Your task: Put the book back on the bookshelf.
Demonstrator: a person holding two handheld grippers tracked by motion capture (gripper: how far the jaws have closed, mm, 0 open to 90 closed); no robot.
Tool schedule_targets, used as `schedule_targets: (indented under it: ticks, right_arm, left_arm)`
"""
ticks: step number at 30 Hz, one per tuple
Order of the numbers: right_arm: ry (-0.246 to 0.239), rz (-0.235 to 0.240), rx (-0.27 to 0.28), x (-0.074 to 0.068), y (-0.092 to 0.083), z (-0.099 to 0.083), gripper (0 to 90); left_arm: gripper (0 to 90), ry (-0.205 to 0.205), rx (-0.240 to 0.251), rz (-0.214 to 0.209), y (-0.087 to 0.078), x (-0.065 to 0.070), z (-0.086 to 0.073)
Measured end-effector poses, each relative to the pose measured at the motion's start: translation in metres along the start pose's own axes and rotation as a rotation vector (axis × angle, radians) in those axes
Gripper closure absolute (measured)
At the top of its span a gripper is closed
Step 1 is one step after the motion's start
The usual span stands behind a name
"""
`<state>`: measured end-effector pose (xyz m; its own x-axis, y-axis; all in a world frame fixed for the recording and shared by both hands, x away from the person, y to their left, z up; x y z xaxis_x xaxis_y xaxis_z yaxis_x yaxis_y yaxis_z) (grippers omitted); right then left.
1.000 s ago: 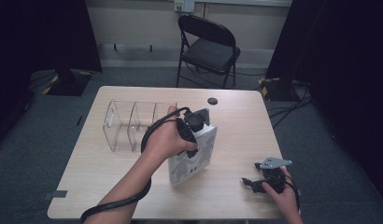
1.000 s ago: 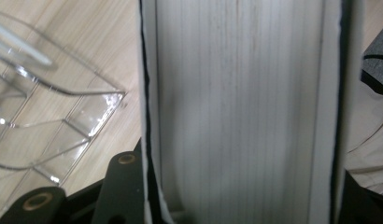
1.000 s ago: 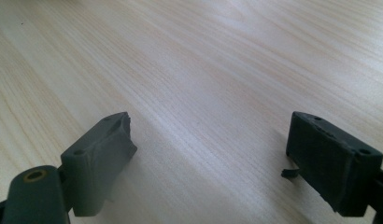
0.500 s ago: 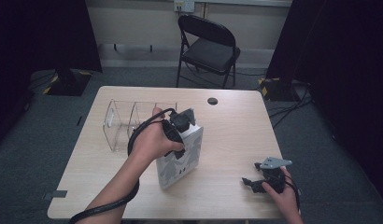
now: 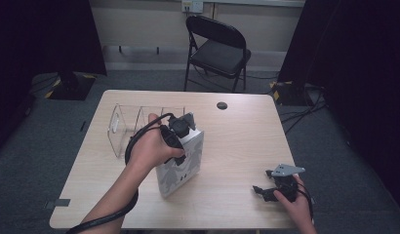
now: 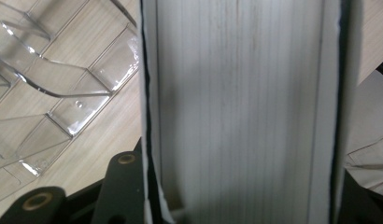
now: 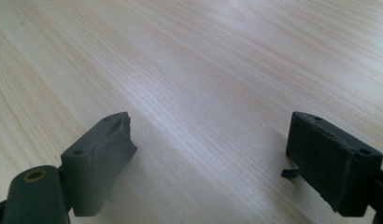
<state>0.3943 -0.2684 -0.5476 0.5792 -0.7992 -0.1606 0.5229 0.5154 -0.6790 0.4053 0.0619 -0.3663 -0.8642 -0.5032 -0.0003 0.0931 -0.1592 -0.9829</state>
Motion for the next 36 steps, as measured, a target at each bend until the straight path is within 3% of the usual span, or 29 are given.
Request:
schedule_targets:
  ticks: [16,29,36]
  right_arm:
    - [0.000,0.000,0.000,0.000,0.000,0.000,13.4]
    - [-0.001,0.000,0.001,0.000,0.000,0.000,13.4]
    - [0.000,0.000,0.001,0.000,0.000,0.000,13.4]
  left_arm:
    - [53.1,-0.070,0.016,0.019,-0.005,-0.010,-0.021]
    - [53.2,-0.139,0.006,0.010,-0.005,-0.019,-0.042]
    - [53.1,-0.152,0.000,0.026,-0.010,-0.023,-0.048]
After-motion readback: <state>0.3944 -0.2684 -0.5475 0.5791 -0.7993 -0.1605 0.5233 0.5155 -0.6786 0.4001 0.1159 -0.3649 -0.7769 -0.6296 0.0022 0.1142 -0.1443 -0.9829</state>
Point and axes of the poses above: each handheld gripper's, and its own axes: y roughly forward along the jaws, z roughly out of its top, x roughly to its right, the point moved 7 cm from there along y, roughly forward along the jaws, and after that the axes turned 13 degrees about y, right-handed, at the moved point
